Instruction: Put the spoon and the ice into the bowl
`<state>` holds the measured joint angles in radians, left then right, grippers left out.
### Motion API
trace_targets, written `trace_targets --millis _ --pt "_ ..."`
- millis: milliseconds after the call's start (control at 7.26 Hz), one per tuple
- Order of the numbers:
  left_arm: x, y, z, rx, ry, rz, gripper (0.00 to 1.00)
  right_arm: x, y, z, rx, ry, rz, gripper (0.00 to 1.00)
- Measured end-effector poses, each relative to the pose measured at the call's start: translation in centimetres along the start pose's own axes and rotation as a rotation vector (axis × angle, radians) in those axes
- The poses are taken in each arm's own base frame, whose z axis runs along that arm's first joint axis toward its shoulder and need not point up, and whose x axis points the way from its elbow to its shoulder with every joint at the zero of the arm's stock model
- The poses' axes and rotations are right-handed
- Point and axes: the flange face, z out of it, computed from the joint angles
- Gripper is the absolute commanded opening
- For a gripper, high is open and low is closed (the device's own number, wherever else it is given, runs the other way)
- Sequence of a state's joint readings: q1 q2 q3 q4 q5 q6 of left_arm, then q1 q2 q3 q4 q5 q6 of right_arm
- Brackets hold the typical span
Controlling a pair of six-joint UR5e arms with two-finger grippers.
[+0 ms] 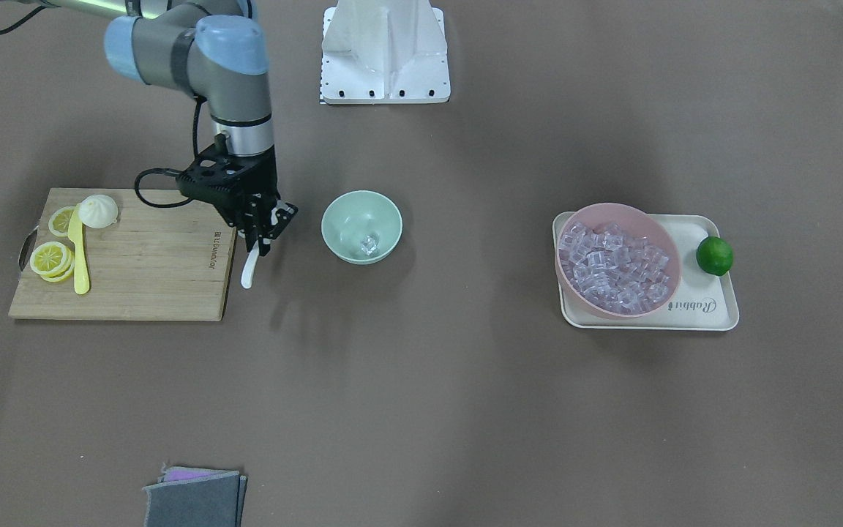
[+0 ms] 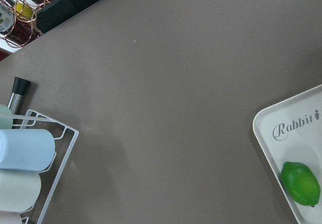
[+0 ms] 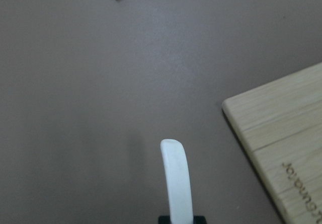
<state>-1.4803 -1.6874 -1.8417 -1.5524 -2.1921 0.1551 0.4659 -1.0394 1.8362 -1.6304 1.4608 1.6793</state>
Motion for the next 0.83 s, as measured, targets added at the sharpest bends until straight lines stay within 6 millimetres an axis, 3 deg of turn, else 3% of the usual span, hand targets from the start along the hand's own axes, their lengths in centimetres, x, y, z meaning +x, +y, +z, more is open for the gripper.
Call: trace_targets --millis 138,413,551,688,826 --pt "0.0 0.0 0.0 0.001 0.000 0.000 0.98 -2.8 1.9 -1.5 -0.004 0.013 0.060 0.00" --pt "0.1 0.1 -0.1 0.001 0.000 0.001 0.98 -7.5 4.7 -1.3 0.032 0.036 0.147 0.00" --pt "0.1 0.3 -0.1 0.000 0.000 0.001 0.98 -8.5 5.5 -0.8 0.047 0.045 0.161 0.40" --pt "0.1 0.4 -0.1 0.001 0.000 0.001 0.98 -8.7 5.9 -0.4 0.060 0.051 0.162 0.91" --pt "0.1 0.5 -0.1 0.001 -0.001 0.000 0.98 -8.6 6.1 0.0 0.082 0.054 0.155 1.00"
